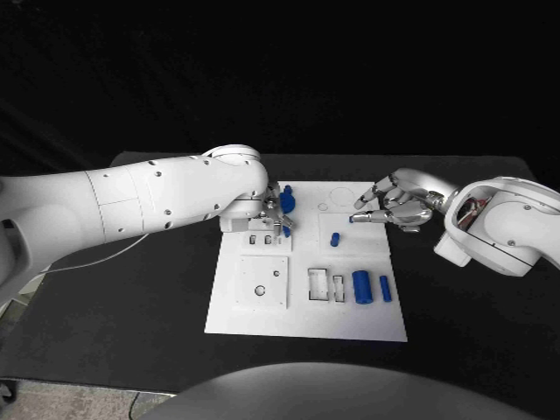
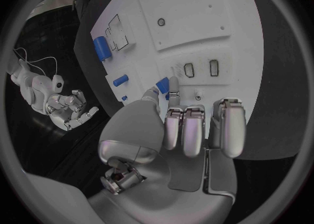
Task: Assemble the parts on the task board
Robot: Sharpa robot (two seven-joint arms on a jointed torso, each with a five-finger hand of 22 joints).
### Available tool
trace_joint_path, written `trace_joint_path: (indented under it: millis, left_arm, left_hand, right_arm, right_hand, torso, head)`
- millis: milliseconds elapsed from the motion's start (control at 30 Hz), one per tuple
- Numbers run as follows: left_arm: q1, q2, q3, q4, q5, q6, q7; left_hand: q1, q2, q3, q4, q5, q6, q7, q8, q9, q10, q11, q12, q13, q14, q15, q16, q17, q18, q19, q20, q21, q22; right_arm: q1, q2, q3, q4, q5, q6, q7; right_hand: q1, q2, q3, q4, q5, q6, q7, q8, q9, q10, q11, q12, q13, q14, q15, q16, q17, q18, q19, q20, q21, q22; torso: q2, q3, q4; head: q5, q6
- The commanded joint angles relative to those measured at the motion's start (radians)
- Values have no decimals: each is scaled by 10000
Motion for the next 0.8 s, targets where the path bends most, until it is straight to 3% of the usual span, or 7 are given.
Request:
trace_joint_path:
  millis: [33, 367, 800]
  left_arm:
    - [-14, 34, 5, -27, 13, 199, 21]
    - [-48, 64, 6, -90, 39, 201, 50]
    - [-58, 44, 6, -99, 85, 244, 87]
  left_hand:
    - [104, -39, 97, -7, 62, -35, -26, -52, 28, 1048, -44, 23, 2607, 1058, 23, 24, 2628, 87, -60, -2, -67, 1151]
    - [261, -183, 380, -160, 208, -47, -41, -167, 176, 1048, -54, 23, 2607, 1058, 14, 24, 2628, 94, -85, -11, -102, 1134]
    - [365, -449, 840, -317, 719, -48, -42, -366, 368, 1048, -59, 23, 2607, 1058, 6, 24, 2628, 105, -121, -21, -154, 1109]
  right_arm:
    - [-18, 4, 1, -15, 22, 143, -12]
    - [-36, 1, 0, -44, 67, 164, -11]
    - [-48, -17, -1, -48, 82, 231, -48]
  right_hand:
    - [17, 53, -28, -29, -9, 53, 50, 28, -12, 220, 71, -62, 1719, 124, 53, -43, -19, 153, -43, 36, -61, 748]
    - [15, 58, -41, -27, -39, 58, 53, 32, -14, 213, 78, -68, 1711, 116, 59, -62, -38, 160, -56, 40, -107, 739]
    - [18, 66, -45, -28, -51, 62, 53, 34, -15, 197, 83, -83, 1693, 106, 63, -87, -62, 168, -71, 42, -157, 728]
  torso:
    - [1, 3, 2]
    - [-1, 2, 7]
    - [-7, 0, 3]
  head:
    - [14, 2]
    - [-2, 2]
    - [-6, 2]
